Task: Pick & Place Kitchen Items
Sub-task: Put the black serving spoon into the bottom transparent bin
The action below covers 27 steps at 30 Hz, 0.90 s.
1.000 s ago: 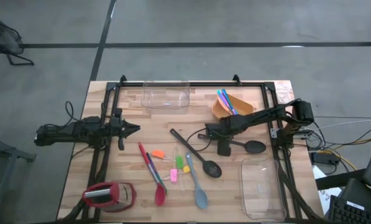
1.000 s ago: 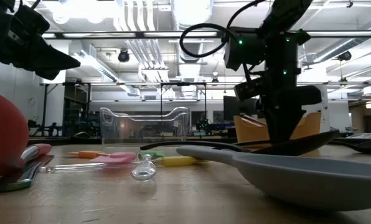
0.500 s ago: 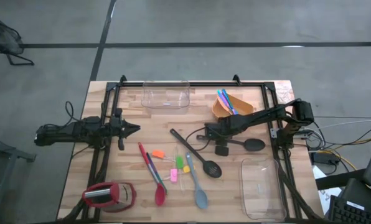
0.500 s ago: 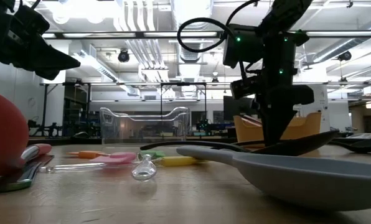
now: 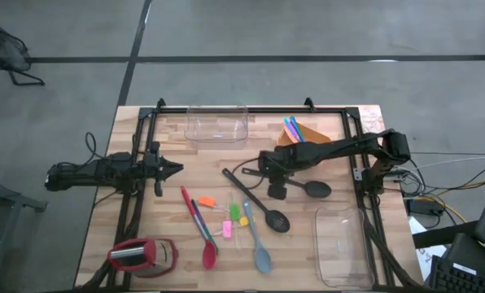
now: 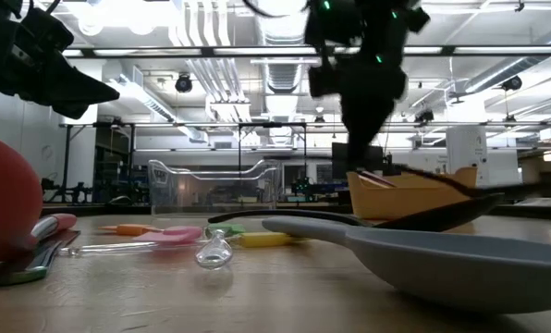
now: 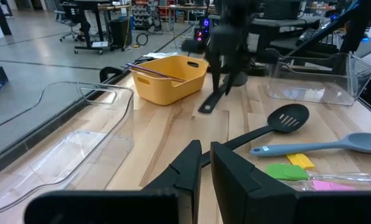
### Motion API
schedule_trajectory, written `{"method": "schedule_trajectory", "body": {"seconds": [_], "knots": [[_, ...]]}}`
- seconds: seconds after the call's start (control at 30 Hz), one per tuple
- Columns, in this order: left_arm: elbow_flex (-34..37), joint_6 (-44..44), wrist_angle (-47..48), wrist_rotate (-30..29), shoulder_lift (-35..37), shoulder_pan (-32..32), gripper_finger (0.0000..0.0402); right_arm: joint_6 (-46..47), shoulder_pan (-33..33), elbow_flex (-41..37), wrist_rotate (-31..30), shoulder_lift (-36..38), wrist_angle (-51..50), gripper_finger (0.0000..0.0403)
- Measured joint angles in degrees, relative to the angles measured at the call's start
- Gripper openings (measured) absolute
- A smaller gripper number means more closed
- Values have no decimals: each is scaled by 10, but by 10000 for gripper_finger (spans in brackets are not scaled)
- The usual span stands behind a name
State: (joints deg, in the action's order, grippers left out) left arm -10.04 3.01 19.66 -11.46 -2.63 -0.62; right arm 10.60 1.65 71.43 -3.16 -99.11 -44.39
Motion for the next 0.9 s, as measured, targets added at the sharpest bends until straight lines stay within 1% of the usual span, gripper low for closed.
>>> {"method": "schedule_trajectory", "body": {"seconds": [0.1,0.2,0.4,0.5,0.57,0.7,0.9], "knots": [[0,0,0,0,0,0,44,25,0,57,0,0,-29,94],[0,0,0,0,0,0,44,70,0,114,1,0,-73,102],[0,0,0,0,0,0,44,204,-19,210,2,1,-186,87],[0,0,0,0,0,0,44,263,-40,244,2,1,-213,84],[0,0,0,0,0,0,44,297,-56,260,0,2,-222,89],[0,0,0,0,0,0,44,361,-99,275,-37,2,-252,102],[0,0,0,0,0,0,44,465,-161,273,-100,2,-317,87]]}}
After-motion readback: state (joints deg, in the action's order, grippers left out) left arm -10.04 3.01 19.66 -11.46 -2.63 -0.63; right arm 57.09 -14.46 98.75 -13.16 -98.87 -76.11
